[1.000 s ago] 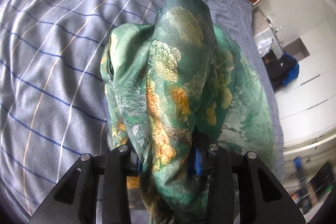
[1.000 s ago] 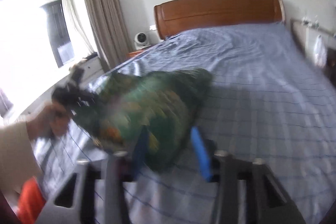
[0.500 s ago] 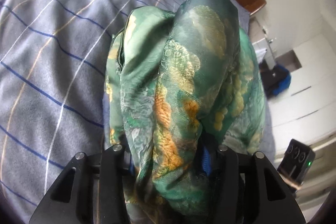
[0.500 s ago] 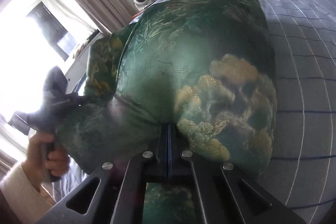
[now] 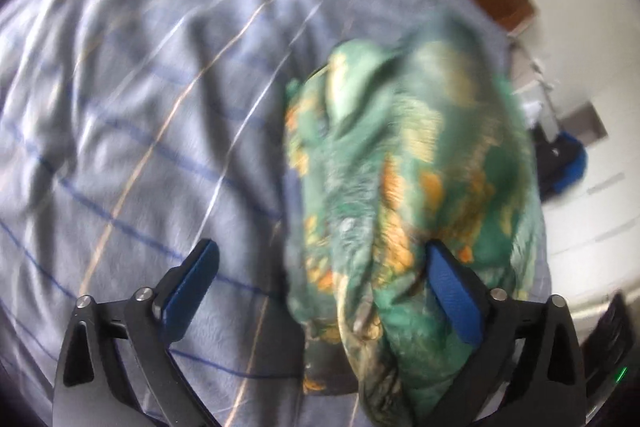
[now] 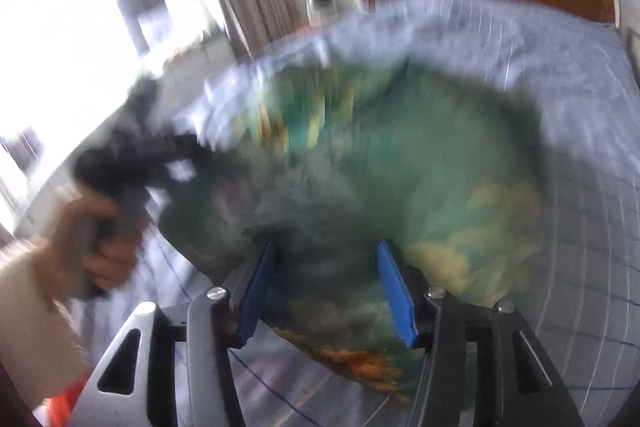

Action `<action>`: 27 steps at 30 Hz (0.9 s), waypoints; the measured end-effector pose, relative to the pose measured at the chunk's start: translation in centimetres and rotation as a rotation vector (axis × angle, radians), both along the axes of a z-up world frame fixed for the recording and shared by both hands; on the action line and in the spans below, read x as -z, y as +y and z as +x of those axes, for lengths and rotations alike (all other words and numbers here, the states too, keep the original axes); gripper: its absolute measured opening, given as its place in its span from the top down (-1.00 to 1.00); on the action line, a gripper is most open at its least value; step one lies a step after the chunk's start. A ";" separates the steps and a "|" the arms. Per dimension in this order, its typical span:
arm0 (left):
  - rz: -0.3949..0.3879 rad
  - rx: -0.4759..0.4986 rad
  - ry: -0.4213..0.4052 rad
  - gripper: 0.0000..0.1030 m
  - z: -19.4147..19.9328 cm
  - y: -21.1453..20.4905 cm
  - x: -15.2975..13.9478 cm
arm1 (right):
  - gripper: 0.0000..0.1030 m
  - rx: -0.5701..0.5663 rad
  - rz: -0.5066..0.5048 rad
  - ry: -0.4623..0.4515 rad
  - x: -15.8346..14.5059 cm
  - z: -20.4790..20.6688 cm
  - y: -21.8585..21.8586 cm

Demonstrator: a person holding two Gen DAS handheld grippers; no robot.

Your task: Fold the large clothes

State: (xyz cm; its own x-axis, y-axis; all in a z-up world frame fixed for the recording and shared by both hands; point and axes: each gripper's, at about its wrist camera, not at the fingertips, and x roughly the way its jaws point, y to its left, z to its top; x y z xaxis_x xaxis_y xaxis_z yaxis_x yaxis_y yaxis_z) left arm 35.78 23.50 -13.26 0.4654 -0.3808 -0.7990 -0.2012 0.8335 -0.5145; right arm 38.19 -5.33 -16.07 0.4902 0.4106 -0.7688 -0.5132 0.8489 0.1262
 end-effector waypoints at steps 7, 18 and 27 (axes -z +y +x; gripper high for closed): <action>0.071 -0.011 -0.138 -0.96 -3.6 1.3 -4.3 | -0.68 0.049 0.085 -0.092 -3.8 -4.6 -2.4; 0.681 -0.003 -0.240 -0.98 -10.6 -3.6 -8.5 | -0.95 0.372 -0.064 -0.084 -3.2 -9.8 -11.4; 0.805 0.008 -0.312 -0.99 -12.2 -7.0 -10.5 | -0.95 0.470 -0.030 -0.024 -2.9 -13.0 -17.3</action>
State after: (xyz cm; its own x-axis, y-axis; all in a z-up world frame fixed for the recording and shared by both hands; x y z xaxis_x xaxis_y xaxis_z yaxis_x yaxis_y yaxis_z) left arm 23.54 16.48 -2.76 0.7082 0.2423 -0.6631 -0.1413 0.9689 0.2032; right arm 25.15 -22.65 -13.13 0.6351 0.1175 -0.7635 -0.0747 0.9931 0.0907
